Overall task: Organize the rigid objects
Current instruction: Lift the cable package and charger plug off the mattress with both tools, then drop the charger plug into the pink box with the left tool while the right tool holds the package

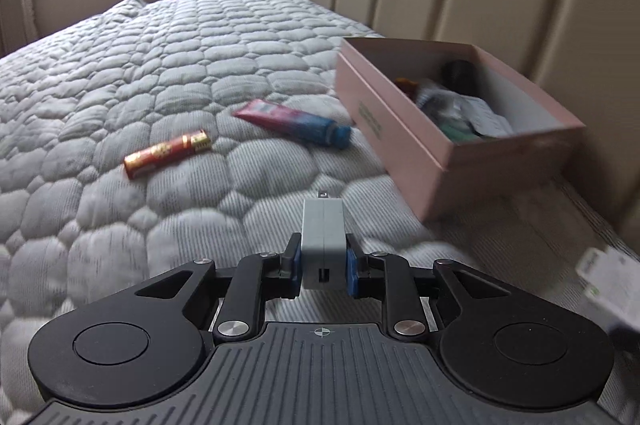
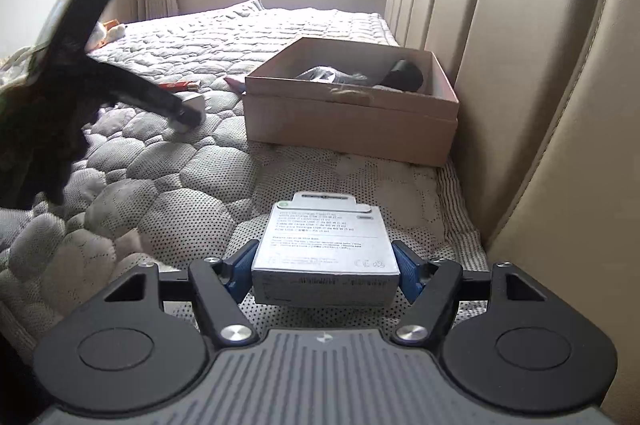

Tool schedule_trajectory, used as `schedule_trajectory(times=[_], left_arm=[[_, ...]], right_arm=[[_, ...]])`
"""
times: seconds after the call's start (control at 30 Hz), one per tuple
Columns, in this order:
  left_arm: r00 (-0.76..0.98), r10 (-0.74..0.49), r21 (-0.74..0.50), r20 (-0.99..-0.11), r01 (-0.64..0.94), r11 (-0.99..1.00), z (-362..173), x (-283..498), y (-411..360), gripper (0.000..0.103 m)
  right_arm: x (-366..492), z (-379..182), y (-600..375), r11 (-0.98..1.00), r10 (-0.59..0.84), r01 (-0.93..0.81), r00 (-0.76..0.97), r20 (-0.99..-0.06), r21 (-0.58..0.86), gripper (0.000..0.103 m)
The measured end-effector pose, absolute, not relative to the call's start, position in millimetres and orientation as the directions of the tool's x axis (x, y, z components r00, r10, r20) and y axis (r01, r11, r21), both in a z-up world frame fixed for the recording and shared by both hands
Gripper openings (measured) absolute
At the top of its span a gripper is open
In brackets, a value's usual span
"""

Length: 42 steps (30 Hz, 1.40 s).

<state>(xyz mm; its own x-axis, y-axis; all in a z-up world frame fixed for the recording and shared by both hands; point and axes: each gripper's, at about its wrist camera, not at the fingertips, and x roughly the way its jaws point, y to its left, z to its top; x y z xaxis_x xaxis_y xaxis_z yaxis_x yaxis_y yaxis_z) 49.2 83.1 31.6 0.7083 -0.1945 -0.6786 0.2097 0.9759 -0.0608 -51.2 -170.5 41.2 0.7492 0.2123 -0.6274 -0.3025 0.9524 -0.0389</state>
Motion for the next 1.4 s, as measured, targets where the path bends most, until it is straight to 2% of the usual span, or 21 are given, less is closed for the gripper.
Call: schedule_trajectory(times=[0.43, 0.73, 0.97, 1.4], left_arm=[[0.665, -0.338, -0.075, -0.666, 0.391, 0.917, 46, -56, 55, 0.024], [0.623, -0.34, -0.113, -0.704, 0.375, 0.92, 26, -55, 44, 0.024], [0.628, -0.309, -0.083, -0.714, 0.363, 0.928, 28, -45, 33, 0.024], [0.617, -0.311, -0.079, -0.723, 0.373, 0.924, 23, -49, 32, 0.025]], right_arm=[[-72, 68, -168, 0.922, 0.25, -0.38, 0.731, -0.634, -0.075, 0.069], [-85, 55, -168, 0.912, 0.219, -0.391, 0.715, -0.664, -0.121, 0.069], [-86, 50, -170, 0.911, 0.198, -0.39, 0.702, -0.684, -0.136, 0.07], [-75, 33, -185, 0.92, 0.239, -0.39, 0.643, -0.727, -0.044, 0.075]])
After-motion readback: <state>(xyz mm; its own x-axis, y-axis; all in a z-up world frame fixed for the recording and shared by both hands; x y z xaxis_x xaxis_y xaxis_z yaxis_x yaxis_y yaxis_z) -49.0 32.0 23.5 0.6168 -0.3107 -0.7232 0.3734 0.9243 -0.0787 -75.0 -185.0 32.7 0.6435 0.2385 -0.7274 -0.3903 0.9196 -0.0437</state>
